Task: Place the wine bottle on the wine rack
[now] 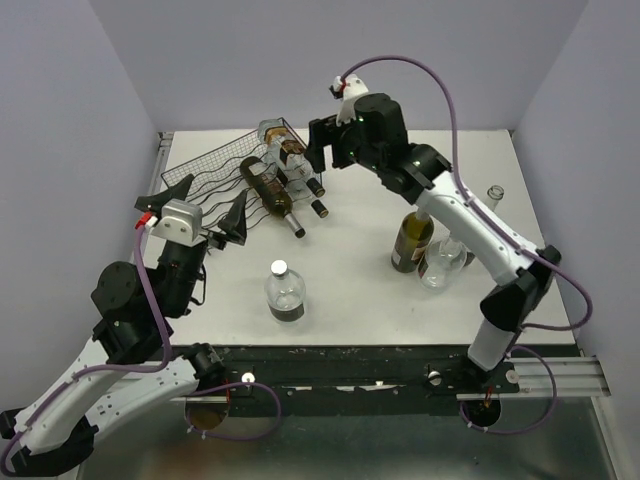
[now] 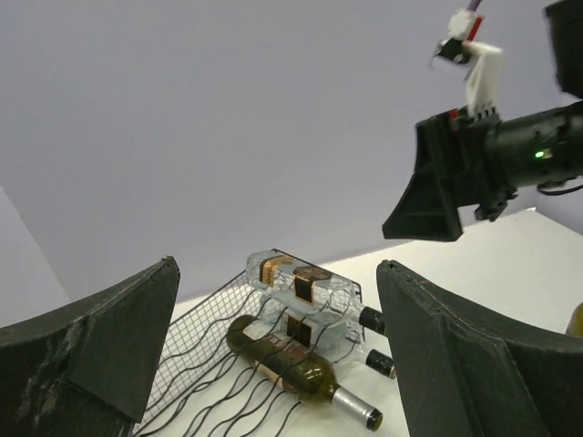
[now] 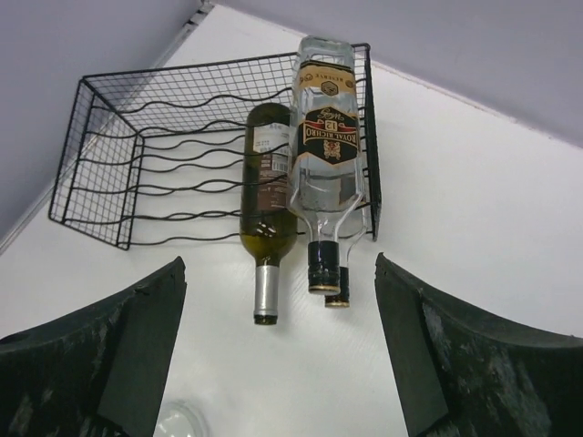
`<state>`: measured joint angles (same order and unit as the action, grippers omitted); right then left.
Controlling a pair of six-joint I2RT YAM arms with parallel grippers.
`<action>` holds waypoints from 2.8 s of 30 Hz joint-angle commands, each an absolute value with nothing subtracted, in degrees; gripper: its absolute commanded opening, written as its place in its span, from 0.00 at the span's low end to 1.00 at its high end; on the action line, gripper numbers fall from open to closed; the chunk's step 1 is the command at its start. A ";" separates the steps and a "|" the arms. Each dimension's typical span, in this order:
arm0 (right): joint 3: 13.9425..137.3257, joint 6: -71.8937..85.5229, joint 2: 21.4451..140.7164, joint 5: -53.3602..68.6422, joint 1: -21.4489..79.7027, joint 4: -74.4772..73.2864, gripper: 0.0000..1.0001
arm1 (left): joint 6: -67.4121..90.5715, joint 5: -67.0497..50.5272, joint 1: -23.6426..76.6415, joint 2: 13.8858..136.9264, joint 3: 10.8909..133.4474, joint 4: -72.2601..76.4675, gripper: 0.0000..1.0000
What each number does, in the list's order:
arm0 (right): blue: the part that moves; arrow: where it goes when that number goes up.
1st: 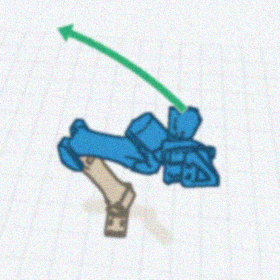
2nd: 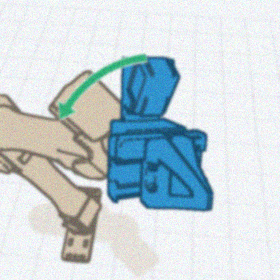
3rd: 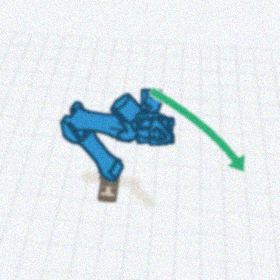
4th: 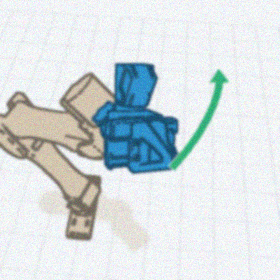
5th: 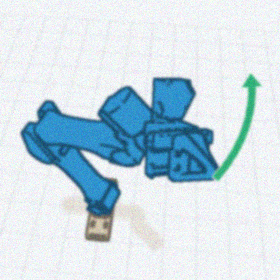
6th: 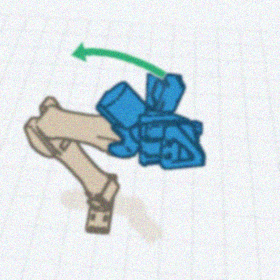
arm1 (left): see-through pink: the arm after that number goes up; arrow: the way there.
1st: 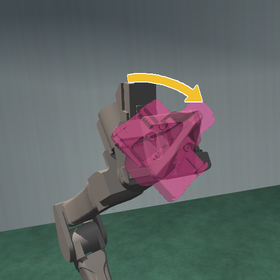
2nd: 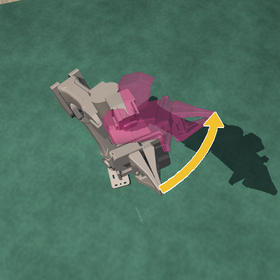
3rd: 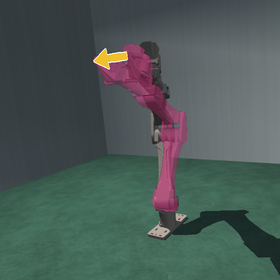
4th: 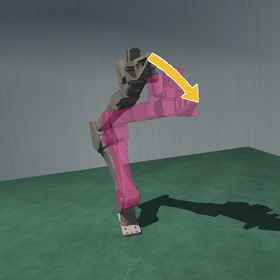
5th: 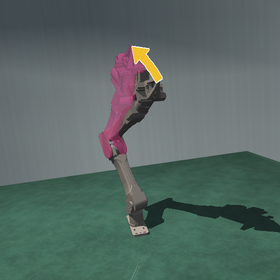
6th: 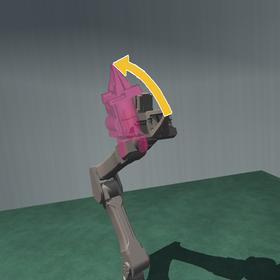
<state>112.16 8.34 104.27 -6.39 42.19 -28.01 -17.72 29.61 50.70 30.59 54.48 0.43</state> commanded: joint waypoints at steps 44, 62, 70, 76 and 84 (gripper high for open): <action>76.11 15.29 72.95 -32.43 37.62 -42.63 0.55 | -9.67 13.97 50.45 46.49 60.64 -0.62 0.99; 77.61 12.22 63.38 -16.98 37.53 -36.83 0.01 | -11.16 -3.13 50.36 48.77 61.26 -2.45 0.99; 77.34 13.89 54.85 -3.27 37.53 -35.25 0.01 | -10.02 -16.61 50.36 49.74 62.49 -4.48 0.99; 73.74 13.44 48.52 6.67 37.53 -28.74 0.01 | -9.31 -25.38 50.54 51.77 61.35 -7.91 0.99; 76.02 18.01 47.63 11.95 37.53 -29.97 0.01 | -5.89 -31.46 50.54 55.19 58.97 -5.18 0.99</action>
<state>73.56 14.20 48.56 6.96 37.65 -36.47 -8.19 -25.19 50.59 52.80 59.59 -5.96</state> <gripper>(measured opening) 0.403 0.993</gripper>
